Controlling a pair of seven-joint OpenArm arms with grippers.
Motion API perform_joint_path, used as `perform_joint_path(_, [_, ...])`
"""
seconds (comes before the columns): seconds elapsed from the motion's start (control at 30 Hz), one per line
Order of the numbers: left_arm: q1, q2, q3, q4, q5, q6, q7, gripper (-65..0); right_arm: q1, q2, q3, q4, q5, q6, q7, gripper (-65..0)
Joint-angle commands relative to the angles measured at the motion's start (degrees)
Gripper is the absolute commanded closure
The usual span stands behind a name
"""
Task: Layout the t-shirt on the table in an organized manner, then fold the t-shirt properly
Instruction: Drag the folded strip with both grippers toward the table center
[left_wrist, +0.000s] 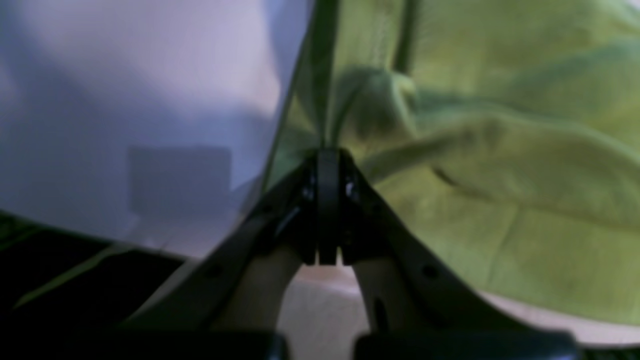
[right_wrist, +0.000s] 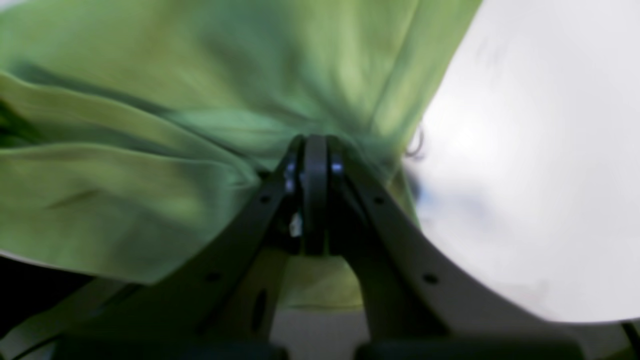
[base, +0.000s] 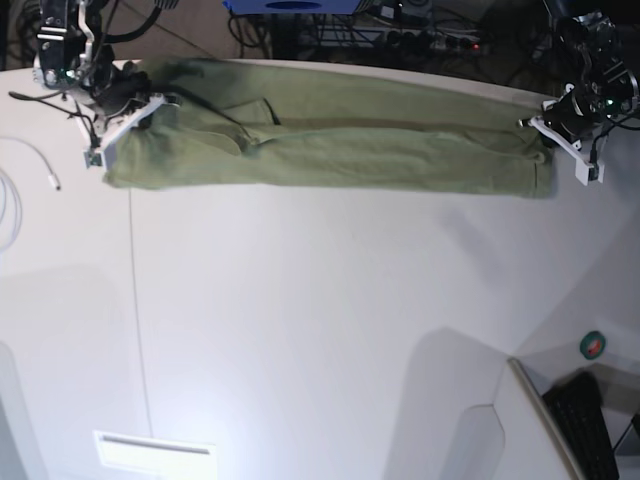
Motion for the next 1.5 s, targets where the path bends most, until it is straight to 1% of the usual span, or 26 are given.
perform_joint_path(0.0, [-0.4,-1.0,-0.2,-0.6,-0.2,-0.2,-0.4,0.0,1.2,0.9,0.3,-0.9,0.4,0.1,1.0,0.0])
perform_joint_path(0.1, [-2.3,-1.0,1.0,-2.7,-0.1,-0.1,-0.4,0.0,3.0,1.2,0.6,-5.8,0.4,0.1,3.2,0.0])
perform_joint_path(0.17, [-3.3,-1.0,3.0,-4.0,-0.1,0.1,-0.4,0.0,4.4,2.6,0.3,-8.8,0.4,0.1,4.3,0.0])
perform_joint_path(0.23, [-5.0,-1.0,5.1,-4.9,-0.1,0.1,-0.4,0.0,6.6,3.3,0.3,-12.0,0.4,0.1,4.4,0.0])
perform_joint_path(0.33, [-7.8,-0.6,8.0,-7.1,-0.1,0.1,-0.4,0.0,9.9,3.4,0.7,-15.6,0.3,0.1,4.4,0.0])
perform_joint_path(0.43, [-10.8,-0.5,9.0,-8.9,-0.1,0.1,-0.4,0.0,12.8,5.3,0.6,-17.9,0.3,0.1,4.4,0.0])
perform_joint_path(0.53, [-12.2,-0.4,9.9,-9.0,-0.6,0.1,-0.2,0.0,14.7,5.7,0.6,-19.6,0.3,0.1,4.4,0.0])
perform_joint_path(0.6, [-12.5,-0.6,9.6,-8.5,-0.6,0.1,0.0,0.0,15.0,5.9,0.7,-19.2,0.3,0.1,4.4,0.0])
perform_joint_path(0.63, [-12.2,-0.6,9.5,-7.6,-0.7,0.1,0.0,0.0,14.9,6.7,0.7,-18.4,0.3,0.1,4.4,0.0])
perform_joint_path(0.7, [-11.9,-0.8,9.5,-5.7,-0.8,0.1,0.0,0.0,14.6,7.0,0.7,-16.4,0.4,0.1,4.4,0.0])
perform_joint_path(0.77, [-11.1,-0.9,9.3,-3.8,-0.8,0.1,0.1,0.0,13.8,7.2,0.7,-12.8,0.4,0.1,4.0,0.0])
perform_joint_path(0.83, [-10.6,-0.6,7.5,-1.3,-0.8,0.1,0.1,0.0,12.8,7.2,0.8,-8.4,0.4,0.0,3.9,0.0])
perform_joint_path(0.87, [-10.5,-0.6,6.3,0.2,-0.8,0.1,0.7,0.0,12.2,7.3,0.8,-5.9,0.4,-0.3,3.6,0.0])
perform_joint_path(0.9, [-10.1,-0.5,5.3,1.7,-0.8,0.1,2.6,0.0,11.5,7.4,0.8,-3.1,0.4,-0.4,2.8,0.0])
perform_joint_path(0.97, [-10.1,-0.4,3.6,4.9,-1.3,-0.1,6.5,0.0,10.5,7.1,0.8,2.3,0.4,-0.4,-0.6,0.0])
perform_joint_path(1.03, [-9.8,-0.2,2.8,7.8,-3.8,-0.1,8.2,0.0,9.4,6.5,0.3,7.1,0.5,-0.4,-3.7,0.0])
perform_joint_path(1.13, [-8.1,-0.3,2.8,10.5,-7.3,0.0,8.6,0.0,8.9,3.1,0.3,10.8,0.5,0.0,-6.1,0.0])
perform_joint_path(1.3, [-7.3,-0.1,2.7,10.6,-8.3,0.0,8.6,0.0,8.8,-0.6,0.1,10.8,0.5,0.1,-7.1,0.0])
perform_joint_path(1.4, [-6.7,-0.1,2.6,10.6,-8.4,0.0,8.6,0.0,9.5,-0.8,-0.5,8.3,0.4,0.1,-6.9,0.0])
perform_joint_path(1.47, [-6.6,-0.1,2.6,10.6,-8.4,0.0,8.6,0.0,11.9,-0.2,-2.2,2.9,0.3,0.1,-6.7,0.0])
